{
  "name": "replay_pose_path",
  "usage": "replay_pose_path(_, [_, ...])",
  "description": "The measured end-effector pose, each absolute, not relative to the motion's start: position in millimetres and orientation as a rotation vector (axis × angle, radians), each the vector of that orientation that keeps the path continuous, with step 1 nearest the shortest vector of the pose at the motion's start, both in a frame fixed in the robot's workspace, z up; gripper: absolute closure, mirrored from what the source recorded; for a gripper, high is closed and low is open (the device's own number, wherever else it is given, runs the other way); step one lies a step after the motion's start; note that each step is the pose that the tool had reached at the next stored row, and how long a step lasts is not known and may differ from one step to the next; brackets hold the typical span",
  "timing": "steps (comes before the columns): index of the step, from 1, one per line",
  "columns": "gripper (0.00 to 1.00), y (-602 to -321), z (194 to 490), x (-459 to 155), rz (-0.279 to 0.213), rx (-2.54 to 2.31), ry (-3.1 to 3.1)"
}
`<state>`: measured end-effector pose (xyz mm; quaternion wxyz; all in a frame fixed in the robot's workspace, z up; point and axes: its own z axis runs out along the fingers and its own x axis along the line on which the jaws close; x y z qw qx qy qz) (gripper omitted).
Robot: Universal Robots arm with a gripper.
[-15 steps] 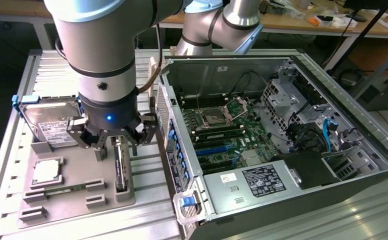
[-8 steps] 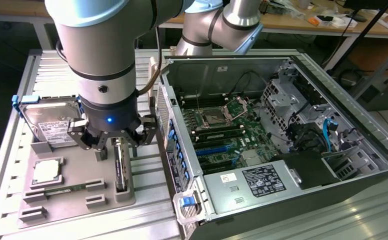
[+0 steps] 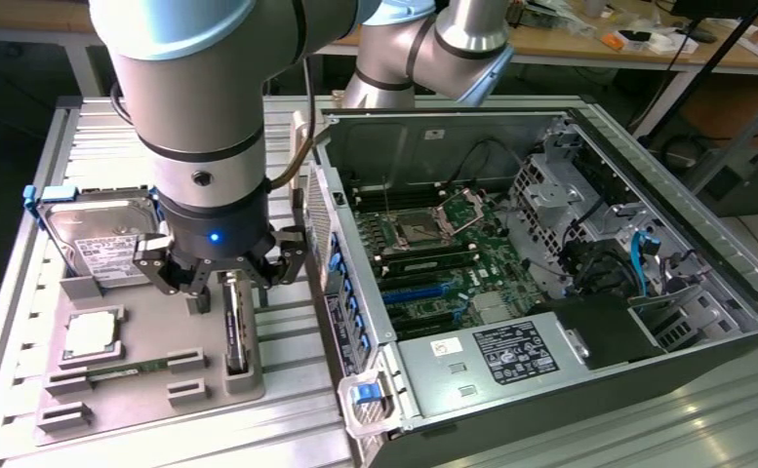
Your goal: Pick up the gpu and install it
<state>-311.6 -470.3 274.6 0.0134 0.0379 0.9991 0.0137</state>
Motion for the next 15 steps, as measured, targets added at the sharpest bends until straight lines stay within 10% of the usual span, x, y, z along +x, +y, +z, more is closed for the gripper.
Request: replay_pose_path(15, [0.4,-470.3,266.8,-311.6,0.042,0.118,3.112])
